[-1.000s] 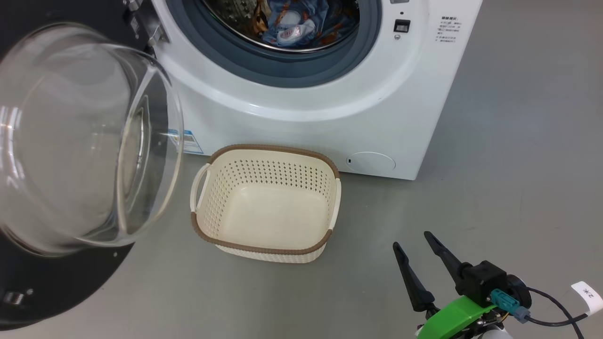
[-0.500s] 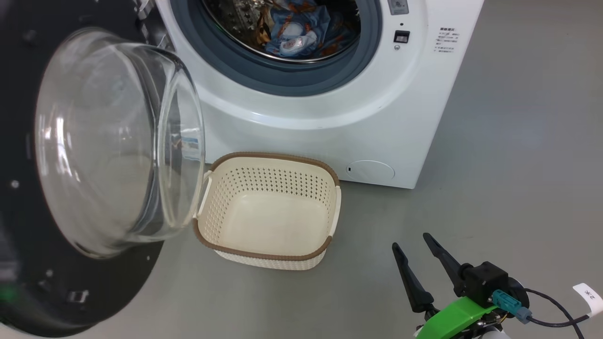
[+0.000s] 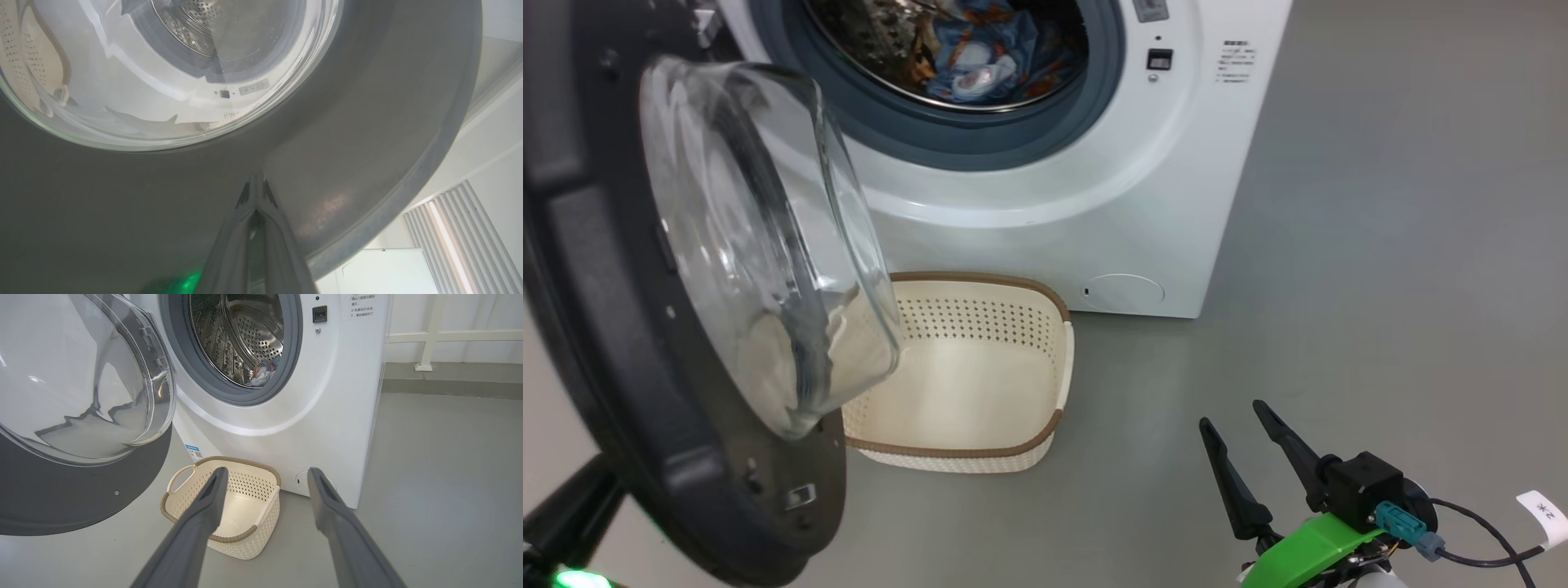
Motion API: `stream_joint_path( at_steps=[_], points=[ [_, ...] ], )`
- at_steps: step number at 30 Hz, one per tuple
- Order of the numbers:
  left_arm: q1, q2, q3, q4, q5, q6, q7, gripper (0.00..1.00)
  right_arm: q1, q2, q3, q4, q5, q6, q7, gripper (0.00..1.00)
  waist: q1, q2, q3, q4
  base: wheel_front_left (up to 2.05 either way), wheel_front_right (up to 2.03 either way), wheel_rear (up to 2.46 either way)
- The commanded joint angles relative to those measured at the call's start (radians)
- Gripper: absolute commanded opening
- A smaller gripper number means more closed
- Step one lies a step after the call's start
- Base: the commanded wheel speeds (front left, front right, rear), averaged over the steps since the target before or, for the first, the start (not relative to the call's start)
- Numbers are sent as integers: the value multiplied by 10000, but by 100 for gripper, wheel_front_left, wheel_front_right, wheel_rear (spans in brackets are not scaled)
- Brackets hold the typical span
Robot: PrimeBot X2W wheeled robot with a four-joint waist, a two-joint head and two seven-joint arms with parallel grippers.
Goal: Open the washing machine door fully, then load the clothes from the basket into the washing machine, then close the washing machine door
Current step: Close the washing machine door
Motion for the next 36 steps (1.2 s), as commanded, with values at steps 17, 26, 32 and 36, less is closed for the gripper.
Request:
stream_joint_path(
  at_steps=[17,26,32,36],
  points=[
    [-264,-921,-1035,-1243,-20,-584,-526,0,-286,55,205,-444,206,62,-48,100,0,0,397,-1488,0,0,0],
    [-915,-1014,-1669,-1124,-29,-923,-1329,0,-329,55,127,-541,257,62,-48,100,0,0,739,-2357,0,0,0],
    [-1528,-1030,-2091,-792,91,-1084,-1989,0,-414,55,170,-627,326,62,-48,100,0,0,979,-2903,0,0,0],
    [-1997,-1034,-2277,-455,95,-1220,-2472,0,-471,55,203,-680,370,62,-48,100,0,0,1138,-3263,0,0,0]
  ],
)
